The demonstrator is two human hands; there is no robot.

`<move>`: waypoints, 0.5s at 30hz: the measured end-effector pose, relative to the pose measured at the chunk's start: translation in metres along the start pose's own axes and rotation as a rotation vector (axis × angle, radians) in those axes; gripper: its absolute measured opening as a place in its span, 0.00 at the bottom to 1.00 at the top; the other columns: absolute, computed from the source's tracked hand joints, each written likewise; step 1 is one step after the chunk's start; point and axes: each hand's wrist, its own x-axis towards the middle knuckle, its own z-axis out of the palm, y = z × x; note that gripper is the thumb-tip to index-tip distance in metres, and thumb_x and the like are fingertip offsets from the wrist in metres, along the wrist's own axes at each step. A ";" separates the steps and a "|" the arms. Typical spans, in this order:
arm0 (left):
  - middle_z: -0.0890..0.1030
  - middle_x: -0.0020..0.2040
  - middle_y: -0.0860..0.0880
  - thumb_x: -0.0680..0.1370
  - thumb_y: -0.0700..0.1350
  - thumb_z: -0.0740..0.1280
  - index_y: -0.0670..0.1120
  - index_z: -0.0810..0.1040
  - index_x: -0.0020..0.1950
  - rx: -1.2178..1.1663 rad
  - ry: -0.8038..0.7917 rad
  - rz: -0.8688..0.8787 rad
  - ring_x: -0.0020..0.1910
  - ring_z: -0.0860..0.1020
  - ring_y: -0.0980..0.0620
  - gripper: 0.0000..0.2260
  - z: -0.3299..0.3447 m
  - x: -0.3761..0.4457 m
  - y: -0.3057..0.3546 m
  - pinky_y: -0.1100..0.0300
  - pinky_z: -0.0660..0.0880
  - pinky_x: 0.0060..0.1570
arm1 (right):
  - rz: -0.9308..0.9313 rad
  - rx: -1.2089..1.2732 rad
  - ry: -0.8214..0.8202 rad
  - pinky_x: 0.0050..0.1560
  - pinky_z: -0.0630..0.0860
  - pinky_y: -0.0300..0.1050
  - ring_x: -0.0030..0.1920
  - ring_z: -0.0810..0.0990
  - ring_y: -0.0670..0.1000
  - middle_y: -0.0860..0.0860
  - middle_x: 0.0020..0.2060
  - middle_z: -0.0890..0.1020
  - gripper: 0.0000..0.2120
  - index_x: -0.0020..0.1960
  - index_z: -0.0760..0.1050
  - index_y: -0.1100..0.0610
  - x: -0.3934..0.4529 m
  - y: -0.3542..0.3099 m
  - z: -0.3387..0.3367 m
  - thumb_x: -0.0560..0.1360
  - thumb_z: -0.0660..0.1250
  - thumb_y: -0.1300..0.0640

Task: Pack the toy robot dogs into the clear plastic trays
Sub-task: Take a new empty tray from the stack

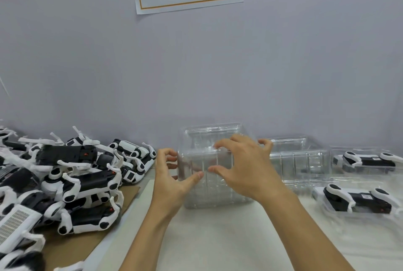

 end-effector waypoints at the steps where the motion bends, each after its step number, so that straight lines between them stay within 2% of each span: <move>1: 0.72 0.58 0.50 0.62 0.51 0.83 0.63 0.65 0.52 -0.006 -0.029 -0.004 0.60 0.73 0.51 0.30 -0.001 0.000 0.000 0.66 0.74 0.47 | -0.008 -0.019 0.001 0.62 0.51 0.50 0.54 0.72 0.41 0.38 0.44 0.71 0.17 0.56 0.76 0.40 0.001 -0.001 0.000 0.71 0.69 0.34; 3: 0.71 0.61 0.49 0.57 0.58 0.82 0.65 0.64 0.52 -0.022 -0.063 -0.012 0.64 0.70 0.53 0.33 -0.004 0.000 -0.001 0.65 0.74 0.53 | -0.015 -0.012 0.000 0.62 0.50 0.49 0.52 0.73 0.42 0.38 0.43 0.71 0.12 0.52 0.78 0.42 0.002 -0.002 0.001 0.73 0.69 0.37; 5: 0.74 0.63 0.50 0.54 0.59 0.83 0.65 0.63 0.56 -0.064 -0.111 -0.045 0.69 0.69 0.52 0.38 -0.004 -0.002 -0.004 0.54 0.72 0.65 | -0.017 0.028 0.005 0.62 0.48 0.47 0.50 0.73 0.41 0.39 0.42 0.72 0.09 0.49 0.78 0.43 0.002 -0.001 0.002 0.74 0.70 0.40; 6: 0.78 0.61 0.51 0.55 0.56 0.84 0.64 0.63 0.59 -0.095 -0.149 -0.058 0.69 0.71 0.50 0.41 -0.003 -0.003 -0.007 0.50 0.72 0.66 | -0.017 0.050 0.012 0.61 0.48 0.45 0.49 0.72 0.40 0.38 0.42 0.72 0.08 0.49 0.78 0.43 0.002 -0.001 0.002 0.74 0.71 0.42; 8: 0.81 0.58 0.51 0.59 0.45 0.86 0.63 0.62 0.65 -0.164 -0.224 -0.063 0.60 0.80 0.44 0.45 0.002 -0.007 -0.012 0.52 0.79 0.56 | -0.007 0.100 0.020 0.59 0.47 0.43 0.47 0.71 0.38 0.38 0.40 0.73 0.06 0.47 0.78 0.43 0.002 -0.001 0.002 0.73 0.73 0.44; 10: 0.78 0.64 0.45 0.62 0.37 0.84 0.64 0.62 0.69 -0.224 -0.245 -0.072 0.51 0.84 0.41 0.47 0.007 -0.010 -0.015 0.56 0.82 0.46 | 0.012 0.149 0.021 0.59 0.47 0.42 0.46 0.72 0.37 0.38 0.39 0.73 0.06 0.44 0.78 0.43 0.002 -0.001 0.002 0.71 0.75 0.45; 12: 0.76 0.66 0.42 0.63 0.36 0.83 0.67 0.62 0.69 -0.273 -0.245 -0.082 0.51 0.85 0.42 0.47 0.009 -0.011 -0.016 0.58 0.82 0.45 | 0.027 0.179 0.022 0.59 0.47 0.41 0.45 0.72 0.36 0.39 0.38 0.74 0.07 0.43 0.78 0.42 0.003 0.000 0.002 0.70 0.76 0.46; 15: 0.76 0.68 0.51 0.64 0.39 0.82 0.69 0.60 0.70 -0.297 -0.232 -0.098 0.54 0.84 0.48 0.48 0.009 -0.013 -0.016 0.62 0.81 0.45 | 0.048 0.208 0.035 0.60 0.49 0.43 0.45 0.72 0.34 0.40 0.38 0.75 0.07 0.42 0.79 0.43 0.004 0.001 0.002 0.70 0.77 0.47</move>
